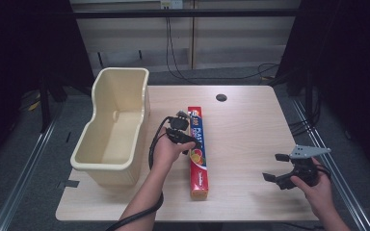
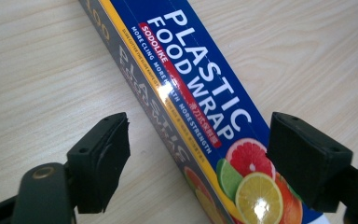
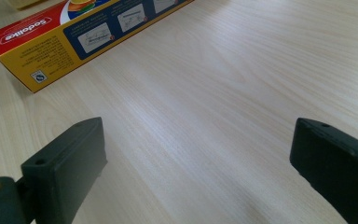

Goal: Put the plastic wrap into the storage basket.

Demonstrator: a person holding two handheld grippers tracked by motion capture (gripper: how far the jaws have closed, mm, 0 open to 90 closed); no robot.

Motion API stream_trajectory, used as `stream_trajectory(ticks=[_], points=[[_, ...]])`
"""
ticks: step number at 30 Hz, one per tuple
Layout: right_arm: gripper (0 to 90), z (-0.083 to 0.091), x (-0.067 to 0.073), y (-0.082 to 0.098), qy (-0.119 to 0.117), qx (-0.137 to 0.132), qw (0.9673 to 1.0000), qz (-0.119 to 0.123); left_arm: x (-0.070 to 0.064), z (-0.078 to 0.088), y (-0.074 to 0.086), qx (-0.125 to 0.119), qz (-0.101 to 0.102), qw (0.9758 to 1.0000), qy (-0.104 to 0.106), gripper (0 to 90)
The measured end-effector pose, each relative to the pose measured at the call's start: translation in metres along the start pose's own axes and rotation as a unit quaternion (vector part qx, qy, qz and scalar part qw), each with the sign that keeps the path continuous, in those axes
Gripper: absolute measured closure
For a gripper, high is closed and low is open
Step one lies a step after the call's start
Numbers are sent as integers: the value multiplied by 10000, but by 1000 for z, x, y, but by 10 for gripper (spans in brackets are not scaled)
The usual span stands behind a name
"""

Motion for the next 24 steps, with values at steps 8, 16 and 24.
stream_trajectory(ticks=[8, 16, 24], points=[[32, 1, -1, 0, 7, -38, 10000, -41, -4, -11, -9, 81, 154, 9998, -131, 210], [32, 1, 0, -1, -17, -50, 10000, -33, -7, -23, -14, 163, 248, 9994, -162, 212], [32, 1, 0, -2, 3, -65, 10000, -36, -9, -35, -18, 220, 339, 9987, -296, 205]])
Point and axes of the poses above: each handheld gripper's, and its own axes: z roughly backward along the jaws, y roughly out of its underside, x roughly to its left, the point moved 2 cm from there along -z, roughly forward along the jaws, and after that the axes turned 5 degrees about y, right-handed, at the moved point
